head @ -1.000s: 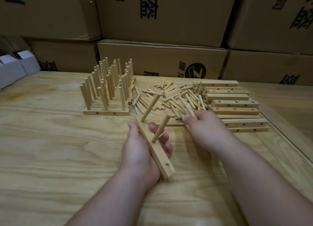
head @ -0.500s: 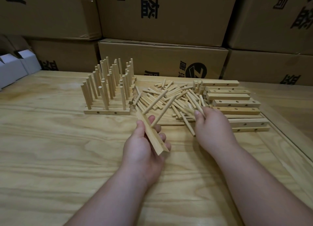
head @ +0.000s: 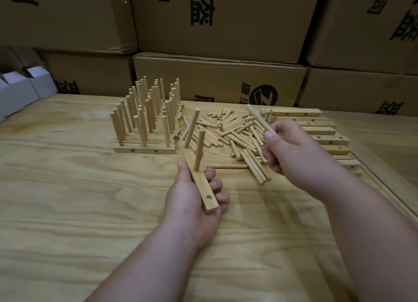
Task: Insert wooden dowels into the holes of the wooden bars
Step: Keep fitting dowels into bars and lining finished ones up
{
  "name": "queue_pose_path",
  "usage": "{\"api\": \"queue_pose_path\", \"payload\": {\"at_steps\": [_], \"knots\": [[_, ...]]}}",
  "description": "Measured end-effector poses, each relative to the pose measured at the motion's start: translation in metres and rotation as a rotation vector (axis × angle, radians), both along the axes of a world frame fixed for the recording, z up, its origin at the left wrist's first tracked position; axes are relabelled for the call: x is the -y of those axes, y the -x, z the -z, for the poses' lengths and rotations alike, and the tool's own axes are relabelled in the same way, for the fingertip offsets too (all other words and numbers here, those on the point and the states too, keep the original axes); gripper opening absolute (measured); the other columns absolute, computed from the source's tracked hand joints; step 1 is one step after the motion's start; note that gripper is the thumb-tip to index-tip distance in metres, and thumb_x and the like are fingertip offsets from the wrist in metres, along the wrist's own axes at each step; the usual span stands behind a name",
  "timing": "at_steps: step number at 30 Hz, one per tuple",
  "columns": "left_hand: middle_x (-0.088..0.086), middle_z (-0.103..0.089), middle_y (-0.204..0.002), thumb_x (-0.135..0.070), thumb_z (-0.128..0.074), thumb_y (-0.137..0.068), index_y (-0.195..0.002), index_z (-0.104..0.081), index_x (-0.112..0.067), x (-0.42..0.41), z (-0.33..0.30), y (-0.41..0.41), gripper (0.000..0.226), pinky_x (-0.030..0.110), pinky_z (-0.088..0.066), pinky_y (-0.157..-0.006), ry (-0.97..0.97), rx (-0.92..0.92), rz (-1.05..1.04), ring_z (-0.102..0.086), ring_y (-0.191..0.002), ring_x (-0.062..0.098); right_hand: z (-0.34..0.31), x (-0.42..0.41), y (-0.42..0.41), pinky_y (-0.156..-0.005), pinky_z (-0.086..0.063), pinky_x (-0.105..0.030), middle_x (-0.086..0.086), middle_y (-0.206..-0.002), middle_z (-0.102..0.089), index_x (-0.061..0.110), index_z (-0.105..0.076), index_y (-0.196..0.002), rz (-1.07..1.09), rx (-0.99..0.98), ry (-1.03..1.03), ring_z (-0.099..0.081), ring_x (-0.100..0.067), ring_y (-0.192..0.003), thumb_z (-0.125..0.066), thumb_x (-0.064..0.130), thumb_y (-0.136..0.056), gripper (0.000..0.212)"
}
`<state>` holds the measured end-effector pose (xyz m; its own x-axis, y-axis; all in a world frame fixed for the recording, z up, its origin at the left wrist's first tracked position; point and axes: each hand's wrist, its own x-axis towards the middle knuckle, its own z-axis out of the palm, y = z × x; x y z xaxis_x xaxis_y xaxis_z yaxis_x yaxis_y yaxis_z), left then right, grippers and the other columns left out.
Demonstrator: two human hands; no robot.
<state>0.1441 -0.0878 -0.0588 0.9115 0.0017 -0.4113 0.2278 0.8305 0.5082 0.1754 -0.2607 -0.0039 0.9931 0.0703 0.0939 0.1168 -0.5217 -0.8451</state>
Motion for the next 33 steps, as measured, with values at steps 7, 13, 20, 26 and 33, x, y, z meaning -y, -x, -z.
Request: {"api": "queue_pose_path", "payload": {"at_steps": [7, 13, 20, 26, 33], "knots": [[-0.001, -0.046, -0.06, -0.059, -0.033, -0.103, -0.081, -0.069, -0.018, -0.001, 0.002, -0.001, 0.059, 0.024, -0.025, -0.05, 0.013, -0.003, -0.043, -0.034, -0.049, 0.012, -0.026, 0.001, 0.019, -0.061, -0.051, -0.028, 0.012, -0.076, -0.071, 0.048, -0.076, -0.091, -0.329, -0.059, 0.233, -0.062, -0.005, -0.064, -0.071, 0.048, -0.087, 0.006], [-0.001, -0.046, -0.063, -0.061, -0.036, -0.102, -0.109, -0.064, -0.028, -0.002, 0.006, -0.003, 0.044, 0.023, -0.03, -0.049, -0.008, 0.025, -0.048, -0.037, -0.051, 0.014, -0.024, -0.014, 0.023, -0.071, -0.06, -0.037, 0.011, -0.082, -0.071, 0.051, -0.077, -0.089, -0.399, -0.101, 0.279, -0.067, -0.013, -0.079, -0.074, 0.043, -0.087, 0.009], [-0.002, -0.044, -0.065, -0.061, -0.037, -0.101, -0.114, -0.059, -0.029, -0.001, 0.01, -0.005, 0.042, 0.023, -0.033, -0.045, -0.024, 0.06, -0.023, -0.035, -0.048, 0.012, -0.029, -0.013, 0.026, -0.057, -0.052, -0.025, 0.015, -0.066, -0.068, 0.047, -0.078, -0.084, -0.366, -0.102, 0.305, -0.059, -0.003, -0.06, -0.074, 0.036, -0.087, 0.012], [-0.002, -0.046, -0.064, -0.059, -0.042, -0.101, -0.112, -0.066, -0.034, -0.001, 0.009, -0.004, 0.036, 0.024, -0.037, -0.047, -0.071, 0.091, -0.038, -0.038, -0.05, 0.013, -0.029, -0.019, 0.028, -0.049, -0.051, -0.022, 0.01, -0.064, -0.069, 0.041, -0.076, -0.084, -0.365, -0.059, 0.357, -0.06, -0.006, -0.054, -0.072, 0.034, -0.087, 0.009], [-0.002, -0.052, -0.063, -0.06, -0.045, -0.099, -0.108, -0.071, -0.037, 0.0, 0.008, -0.003, 0.036, 0.029, -0.045, -0.06, -0.113, 0.063, -0.066, -0.056, -0.051, 0.014, -0.023, -0.029, 0.03, -0.043, -0.042, -0.013, 0.023, -0.062, -0.066, 0.035, -0.077, -0.077, -0.334, -0.052, 0.434, -0.061, 0.003, -0.058, -0.077, 0.04, -0.084, 0.008]]}}
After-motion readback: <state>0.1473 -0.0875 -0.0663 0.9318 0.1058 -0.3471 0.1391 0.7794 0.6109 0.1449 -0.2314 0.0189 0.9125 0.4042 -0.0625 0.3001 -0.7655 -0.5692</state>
